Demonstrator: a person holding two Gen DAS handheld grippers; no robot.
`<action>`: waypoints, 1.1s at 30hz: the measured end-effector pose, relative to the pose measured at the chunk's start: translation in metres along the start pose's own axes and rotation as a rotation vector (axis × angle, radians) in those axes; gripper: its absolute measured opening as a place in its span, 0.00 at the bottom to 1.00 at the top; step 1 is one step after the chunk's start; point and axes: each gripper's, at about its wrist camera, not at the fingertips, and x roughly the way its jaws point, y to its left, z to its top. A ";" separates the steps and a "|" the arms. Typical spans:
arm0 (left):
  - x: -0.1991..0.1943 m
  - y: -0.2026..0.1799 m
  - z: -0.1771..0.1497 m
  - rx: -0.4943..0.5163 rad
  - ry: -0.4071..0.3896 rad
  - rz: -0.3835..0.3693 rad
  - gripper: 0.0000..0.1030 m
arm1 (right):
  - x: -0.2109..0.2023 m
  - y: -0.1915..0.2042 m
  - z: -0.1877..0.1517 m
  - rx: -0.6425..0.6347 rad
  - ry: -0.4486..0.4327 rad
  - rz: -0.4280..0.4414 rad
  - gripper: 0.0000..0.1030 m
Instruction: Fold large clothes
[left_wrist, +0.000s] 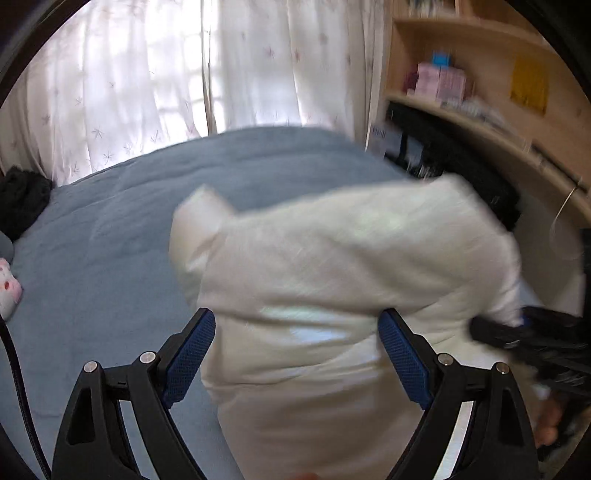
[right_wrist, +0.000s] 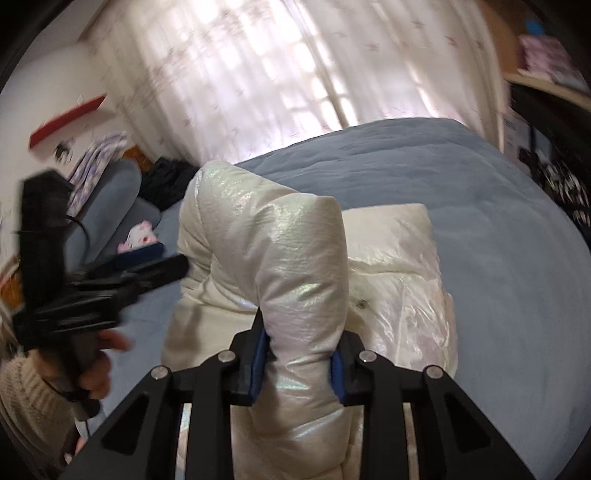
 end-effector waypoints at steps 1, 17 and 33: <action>0.009 -0.003 0.001 0.014 0.010 -0.002 0.86 | 0.000 -0.011 -0.003 0.042 -0.006 0.004 0.27; 0.099 -0.011 -0.011 -0.065 0.087 0.006 1.00 | 0.058 -0.093 -0.060 0.344 -0.081 0.119 0.36; 0.129 0.003 -0.047 -0.092 0.000 -0.008 1.00 | 0.072 -0.096 -0.075 0.333 -0.092 0.135 0.36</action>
